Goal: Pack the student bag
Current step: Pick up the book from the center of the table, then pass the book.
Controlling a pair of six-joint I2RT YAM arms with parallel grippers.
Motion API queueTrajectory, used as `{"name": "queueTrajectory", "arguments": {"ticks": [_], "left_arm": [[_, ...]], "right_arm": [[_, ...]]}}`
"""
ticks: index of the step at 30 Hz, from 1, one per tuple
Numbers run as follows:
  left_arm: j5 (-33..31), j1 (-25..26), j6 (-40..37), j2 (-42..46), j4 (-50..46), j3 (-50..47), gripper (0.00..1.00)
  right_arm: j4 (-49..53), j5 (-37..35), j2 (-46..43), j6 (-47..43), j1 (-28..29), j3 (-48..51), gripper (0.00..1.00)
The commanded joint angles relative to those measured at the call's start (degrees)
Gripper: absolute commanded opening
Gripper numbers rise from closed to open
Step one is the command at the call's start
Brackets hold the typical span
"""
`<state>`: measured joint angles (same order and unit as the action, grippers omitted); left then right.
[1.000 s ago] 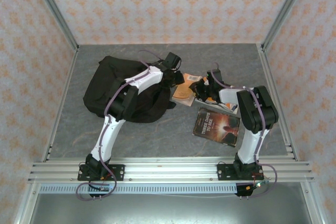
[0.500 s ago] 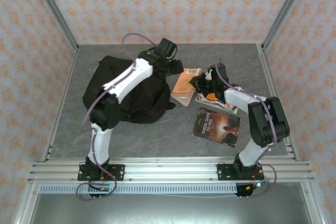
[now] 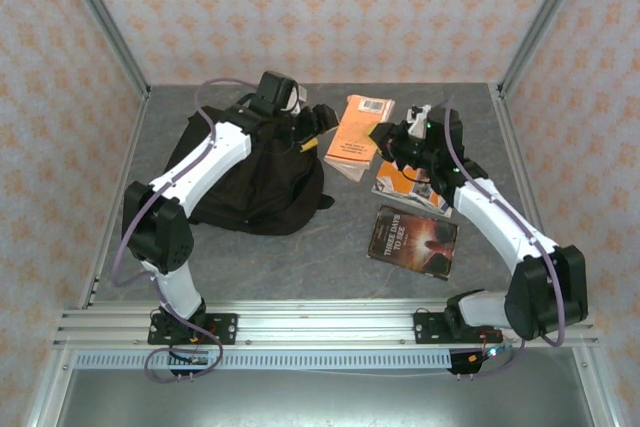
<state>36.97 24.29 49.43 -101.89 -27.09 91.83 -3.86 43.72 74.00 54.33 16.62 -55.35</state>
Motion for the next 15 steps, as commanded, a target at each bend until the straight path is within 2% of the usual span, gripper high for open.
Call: {"name": "queueTrajectory", "arguments": {"ticks": [1,3,9,11,15], "left_arm": [[10.04,0.23,8.73,0.2,14.7,-1.92,0.75],[11.87,0.48,13.17,0.24,21.45,-4.01,0.74],[14.24,1.63,21.22,-0.85,32.89,-6.76,0.68],[14.44,1.89,22.99,-1.03,35.36,-7.6,0.62],[14.28,1.98,24.08,-0.95,37.07,-8.32,0.42]], "right_arm": [[-4.58,1.76,-3.43,2.96,1.03,0.23,0.08],[-4.72,1.67,-4.1,3.39,1.36,0.58,0.08],[-6.11,1.38,-4.39,4.65,1.63,2.17,0.09],[-5.61,1.08,-4.5,4.27,1.66,2.27,0.09],[-2.08,-0.71,-4.78,2.15,1.51,1.66,0.11]]}}
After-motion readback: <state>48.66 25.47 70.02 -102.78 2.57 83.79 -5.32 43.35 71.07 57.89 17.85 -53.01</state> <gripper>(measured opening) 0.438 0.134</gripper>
